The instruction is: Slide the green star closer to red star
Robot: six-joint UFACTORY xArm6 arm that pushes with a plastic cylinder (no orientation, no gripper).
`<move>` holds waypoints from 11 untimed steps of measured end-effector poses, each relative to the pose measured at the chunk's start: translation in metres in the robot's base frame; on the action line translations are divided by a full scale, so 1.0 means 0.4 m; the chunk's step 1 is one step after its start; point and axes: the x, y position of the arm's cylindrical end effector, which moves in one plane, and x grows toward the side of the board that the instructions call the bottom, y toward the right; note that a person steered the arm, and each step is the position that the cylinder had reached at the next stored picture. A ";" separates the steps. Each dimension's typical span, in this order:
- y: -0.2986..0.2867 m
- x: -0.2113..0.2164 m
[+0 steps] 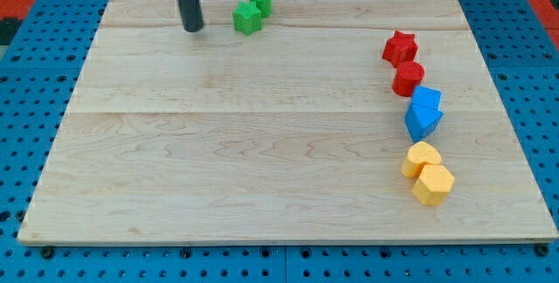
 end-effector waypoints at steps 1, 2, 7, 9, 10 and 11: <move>0.053 -0.032; 0.282 -0.017; 0.633 -0.088; 0.698 -0.074; 0.631 -0.074; 0.556 -0.070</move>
